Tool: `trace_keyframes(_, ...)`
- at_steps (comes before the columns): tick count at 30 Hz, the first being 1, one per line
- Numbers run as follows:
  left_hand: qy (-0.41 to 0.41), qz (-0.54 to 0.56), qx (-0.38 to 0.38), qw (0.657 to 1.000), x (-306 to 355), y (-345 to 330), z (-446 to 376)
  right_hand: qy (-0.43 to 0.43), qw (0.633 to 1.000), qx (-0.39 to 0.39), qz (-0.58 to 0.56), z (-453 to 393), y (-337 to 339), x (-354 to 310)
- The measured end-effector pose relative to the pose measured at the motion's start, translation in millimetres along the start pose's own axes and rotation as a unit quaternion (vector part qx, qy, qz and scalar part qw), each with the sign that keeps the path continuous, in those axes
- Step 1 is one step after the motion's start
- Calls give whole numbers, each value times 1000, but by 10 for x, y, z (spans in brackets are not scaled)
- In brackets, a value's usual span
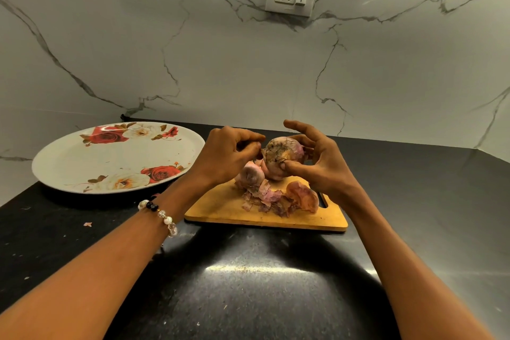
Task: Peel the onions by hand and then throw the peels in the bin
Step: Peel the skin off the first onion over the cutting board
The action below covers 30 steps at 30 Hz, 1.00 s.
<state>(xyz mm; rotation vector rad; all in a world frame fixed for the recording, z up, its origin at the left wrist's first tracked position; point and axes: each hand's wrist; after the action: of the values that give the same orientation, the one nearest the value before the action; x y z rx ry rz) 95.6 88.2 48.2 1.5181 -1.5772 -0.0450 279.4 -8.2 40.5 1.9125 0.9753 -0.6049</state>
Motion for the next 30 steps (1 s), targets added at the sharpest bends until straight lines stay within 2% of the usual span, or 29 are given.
trace_keyframes(6, 34, 71, 1, 997, 58, -8, 2, 20, 999, 20, 15, -11, 7, -12)
trace_keyframes(15, 32, 52, 28, 998, 19, -49, 4, 27, 999, -1, 42, -14, -42, -8)
trace_keyframes(20, 64, 84, 49, 993, -23, -29, -16, 18, 1000, 12, -16, -4, -11, -19)
trace_keyframes(26, 89, 74, 81, 990, -75, -14, -33, -1, 996, 14, -94, 11, 23, -36)
trace_keyframes(30, 113, 72, 106, 985, -132, 6, -47, -9, 994, 22, -106, 13, 40, -31)
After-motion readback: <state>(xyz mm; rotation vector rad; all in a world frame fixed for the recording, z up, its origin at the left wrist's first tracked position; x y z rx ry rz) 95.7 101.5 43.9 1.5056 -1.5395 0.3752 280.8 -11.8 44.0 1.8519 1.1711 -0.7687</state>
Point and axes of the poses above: each hand's wrist, its own z-axis away from the middle knuckle, its own y-axis out of the back of the hand, x = y × z, and after that the axes turned 6 degrees about -x, right-handed
